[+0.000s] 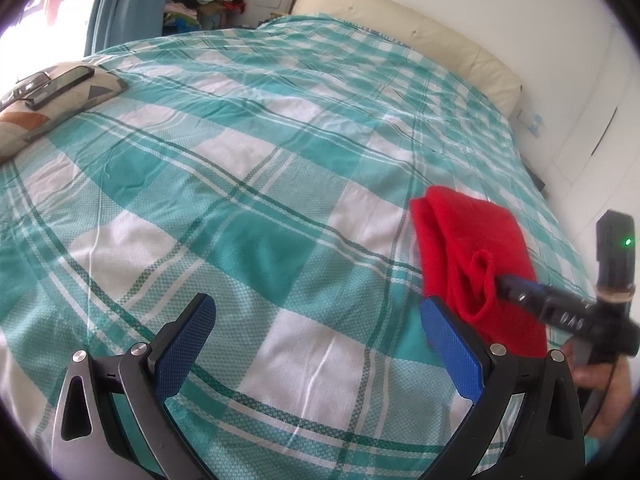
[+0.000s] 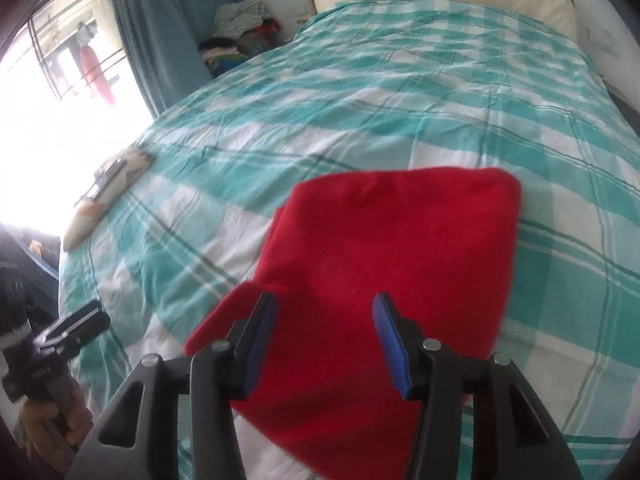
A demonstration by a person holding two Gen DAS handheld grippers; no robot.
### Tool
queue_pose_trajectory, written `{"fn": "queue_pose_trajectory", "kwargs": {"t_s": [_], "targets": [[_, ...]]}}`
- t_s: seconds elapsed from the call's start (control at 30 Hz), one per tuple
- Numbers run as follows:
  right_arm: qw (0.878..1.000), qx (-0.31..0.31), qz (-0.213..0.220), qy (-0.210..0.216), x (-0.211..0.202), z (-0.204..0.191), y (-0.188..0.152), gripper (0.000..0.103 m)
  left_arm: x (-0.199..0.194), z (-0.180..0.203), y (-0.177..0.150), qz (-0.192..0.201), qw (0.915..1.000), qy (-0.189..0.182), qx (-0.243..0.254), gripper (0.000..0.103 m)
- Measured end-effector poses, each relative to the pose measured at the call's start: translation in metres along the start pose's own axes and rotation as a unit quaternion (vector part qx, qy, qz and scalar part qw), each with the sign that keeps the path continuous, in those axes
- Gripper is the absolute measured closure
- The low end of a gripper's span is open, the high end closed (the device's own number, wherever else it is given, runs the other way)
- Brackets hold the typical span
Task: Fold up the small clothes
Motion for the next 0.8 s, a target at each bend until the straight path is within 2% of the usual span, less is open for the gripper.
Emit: {"fn": "queue_pose_trajectory", "kwargs": {"t_s": [0.07, 0.13, 0.17, 0.23, 0.3, 0.4, 0.43, 0.5, 0.6, 0.67, 0.73, 0.8], "targets": [[1.0, -0.015, -0.011, 0.018, 0.026, -0.017, -0.025, 0.052, 0.001, 0.0, -0.002, 0.0, 1.0, 0.007, 0.001, 0.0], [0.999, -0.045, -0.006, 0.005, 0.037, -0.034, -0.045, 0.052, 0.003, 0.0, -0.005, -0.001, 0.9999, 0.016, 0.005, 0.0], [0.998, -0.06, 0.001, 0.002, 0.035, -0.041, -0.049, 0.052, 0.004, 0.0, -0.006, -0.003, 0.9998, 0.021, 0.007, 0.0], [0.998, -0.052, -0.004, 0.028, 0.018, -0.039, -0.05, 0.052, 0.007, -0.002, -0.008, -0.012, 0.9995, 0.029, 0.008, 0.0], [0.998, -0.036, 0.022, 0.045, -0.019, -0.029, -0.054, 0.053, 0.011, -0.003, -0.008, -0.023, 0.9995, 0.02, -0.002, 0.0], [0.997, -0.026, 0.076, 0.012, -0.066, -0.003, -0.066, 0.052, 0.013, 0.0, -0.007, -0.028, 0.9993, -0.015, -0.021, 0.0], [0.997, -0.017, 0.079, -0.003, -0.07, 0.009, -0.068, 0.052, 0.014, 0.004, -0.007, -0.028, 0.999, -0.026, -0.022, 0.0], [0.998, 0.013, 0.055, -0.011, -0.059, 0.035, -0.07, 0.052, 0.019, 0.014, -0.009, -0.035, 0.9977, -0.052, -0.024, 0.0], [0.999, 0.039, -0.007, 0.029, -0.025, 0.057, -0.084, 0.051, 0.025, 0.034, -0.015, -0.054, 0.9928, -0.105, -0.022, 0.0], [0.999, 0.029, 0.008, 0.033, -0.033, 0.054, -0.088, 0.052, 0.025, 0.048, -0.015, -0.062, 0.9872, -0.147, -0.012, 0.0], [0.997, 0.047, 0.02, 0.056, -0.051, 0.062, -0.086, 0.051, 0.029, 0.063, -0.006, -0.069, 0.9799, -0.187, 0.007, 0.0], [0.995, 0.069, 0.044, 0.05, -0.068, 0.079, -0.078, 0.042, 0.044, 0.082, 0.012, -0.091, 0.9736, -0.205, 0.042, 0.0]]}}
Point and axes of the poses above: each gripper's, at about its wrist camera, not at the fingertips, and x roughly the way its jaws point, z to its right, y to its top, the point moved 1 cm from there along x, roughly the way its jaws point, and after that the axes turned 10 degrees about x, right-handed, at the moved point
